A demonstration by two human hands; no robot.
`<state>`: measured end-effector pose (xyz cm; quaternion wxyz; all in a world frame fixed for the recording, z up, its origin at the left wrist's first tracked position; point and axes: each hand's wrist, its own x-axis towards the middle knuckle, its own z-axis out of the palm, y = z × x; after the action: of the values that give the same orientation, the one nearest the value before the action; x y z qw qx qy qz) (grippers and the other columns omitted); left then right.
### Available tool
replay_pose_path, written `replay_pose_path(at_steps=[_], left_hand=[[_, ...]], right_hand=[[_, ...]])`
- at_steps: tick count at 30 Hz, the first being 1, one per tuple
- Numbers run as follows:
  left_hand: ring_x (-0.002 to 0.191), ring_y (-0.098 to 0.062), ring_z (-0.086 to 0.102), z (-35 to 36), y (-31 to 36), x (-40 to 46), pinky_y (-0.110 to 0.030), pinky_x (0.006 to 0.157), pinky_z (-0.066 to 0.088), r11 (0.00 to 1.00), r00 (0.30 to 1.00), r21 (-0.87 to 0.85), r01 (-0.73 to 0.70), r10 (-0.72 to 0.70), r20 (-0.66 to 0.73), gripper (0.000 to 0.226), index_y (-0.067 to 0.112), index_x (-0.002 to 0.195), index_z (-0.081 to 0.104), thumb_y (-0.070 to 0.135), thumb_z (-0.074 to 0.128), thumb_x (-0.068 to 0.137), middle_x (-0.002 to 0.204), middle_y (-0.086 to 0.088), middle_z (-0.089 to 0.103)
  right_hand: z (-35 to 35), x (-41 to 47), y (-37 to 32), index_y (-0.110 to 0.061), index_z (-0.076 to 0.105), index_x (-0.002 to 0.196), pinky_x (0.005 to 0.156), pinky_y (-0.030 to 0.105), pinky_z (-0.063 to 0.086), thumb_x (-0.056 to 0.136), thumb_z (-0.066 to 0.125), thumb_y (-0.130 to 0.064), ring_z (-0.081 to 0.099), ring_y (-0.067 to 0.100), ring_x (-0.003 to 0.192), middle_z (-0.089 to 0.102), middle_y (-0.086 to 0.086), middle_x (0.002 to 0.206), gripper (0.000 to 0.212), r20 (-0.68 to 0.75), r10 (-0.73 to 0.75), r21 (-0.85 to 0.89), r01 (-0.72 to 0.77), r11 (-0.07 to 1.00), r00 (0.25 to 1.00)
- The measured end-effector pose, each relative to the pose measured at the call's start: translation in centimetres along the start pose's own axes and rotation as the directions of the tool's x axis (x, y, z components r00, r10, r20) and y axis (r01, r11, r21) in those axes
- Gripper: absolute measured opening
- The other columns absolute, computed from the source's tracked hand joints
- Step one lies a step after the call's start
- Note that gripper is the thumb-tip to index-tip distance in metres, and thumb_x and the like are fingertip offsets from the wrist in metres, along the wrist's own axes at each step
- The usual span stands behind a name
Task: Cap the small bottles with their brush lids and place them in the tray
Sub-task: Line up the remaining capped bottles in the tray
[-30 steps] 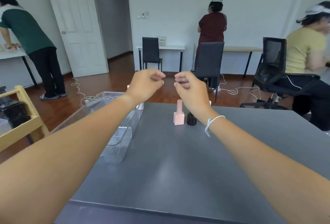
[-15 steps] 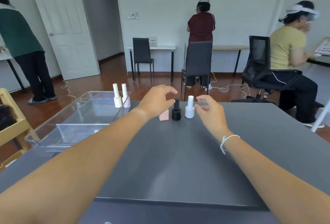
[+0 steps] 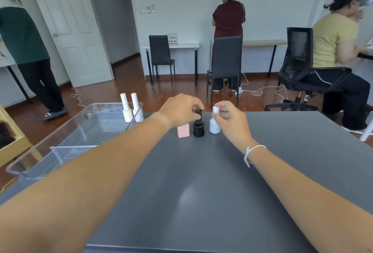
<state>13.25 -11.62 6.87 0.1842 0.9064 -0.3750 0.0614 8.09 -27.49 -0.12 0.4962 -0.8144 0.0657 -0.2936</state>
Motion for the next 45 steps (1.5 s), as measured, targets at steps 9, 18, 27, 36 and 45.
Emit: replay_pose_path(at_steps=[9, 18, 27, 36, 45], left_hand=[[0.086, -0.010, 0.056, 1.1, -0.4, 0.5, -0.023, 0.078, 0.042, 0.988, 0.995, -0.155, 0.021, -0.035, -0.088, 0.018, 0.021, 0.097, 0.069, 0.018, 0.066, 0.080, 0.099, 0.001, 0.067], [0.086, -0.006, 0.057, -3.2, 0.9, 0.4, -0.020, 0.083, 0.044, 0.943, 0.965, -0.330, -0.040, -0.050, -0.259, 0.016, 0.020, 0.094, 0.071, 0.015, 0.066, 0.080, 0.093, 0.003, 0.066], [0.068, 0.004, 0.057, -13.0, -3.3, -2.6, -0.007, 0.067, 0.046, 0.882, 0.890, -0.470, -0.038, -0.184, -0.417, 0.014, 0.023, 0.089, 0.069, 0.015, 0.070, 0.078, 0.081, 0.008, 0.063], [0.060, -0.009, 0.056, -16.1, -12.9, -9.4, -0.005, 0.049, 0.048, 0.859, 0.837, -0.471, 0.200, -0.400, -0.373, 0.017, 0.009, 0.099, 0.067, 0.006, 0.065, 0.082, 0.084, -0.001, 0.059], [0.063, -0.013, 0.061, -13.7, -20.0, -10.7, -0.007, 0.047, 0.048, 0.805, 0.796, -0.505, 0.310, -0.510, -0.325, 0.017, 0.011, 0.095, 0.068, 0.007, 0.068, 0.079, 0.092, -0.006, 0.064]], right_hand=[[-0.1, 0.0, -0.3, -0.023, 0.057, 0.100, 0.056, 0.014, 0.038, 0.089, 0.056, -0.019, 0.057, 0.004, 0.074, 0.059, -0.006, 0.092, 0.011, -0.027, -0.007, -0.032, 0.007, 0.999, 1.000], [-1.8, 0.4, -4.1, -0.025, 0.057, 0.091, 0.049, 0.002, 0.037, 0.086, 0.058, -0.017, 0.055, -0.002, 0.065, 0.056, -0.016, 0.079, 0.010, -0.105, -0.054, 0.006, 0.055, 0.998, 0.993], [0.9, 1.6, -14.3, -0.025, 0.057, 0.089, 0.055, 0.011, 0.043, 0.084, 0.060, -0.014, 0.056, 0.002, 0.066, 0.060, -0.011, 0.081, 0.012, -0.063, -0.207, 0.083, 0.211, 0.974, 0.976], [12.7, 1.9, -19.0, -0.014, 0.065, 0.109, 0.087, 0.026, 0.051, 0.084, 0.058, -0.006, 0.060, 0.015, 0.083, 0.053, -0.017, 0.077, 0.027, 0.240, -0.225, 0.107, 0.204, 0.973, 0.944], [20.2, 3.3, -18.9, -0.022, 0.064, 0.087, 0.044, 0.014, 0.041, 0.082, 0.060, -0.013, 0.059, 0.012, 0.064, 0.056, -0.008, 0.085, 0.012, 0.469, -0.206, -0.162, 0.313, 0.936, 0.859]])
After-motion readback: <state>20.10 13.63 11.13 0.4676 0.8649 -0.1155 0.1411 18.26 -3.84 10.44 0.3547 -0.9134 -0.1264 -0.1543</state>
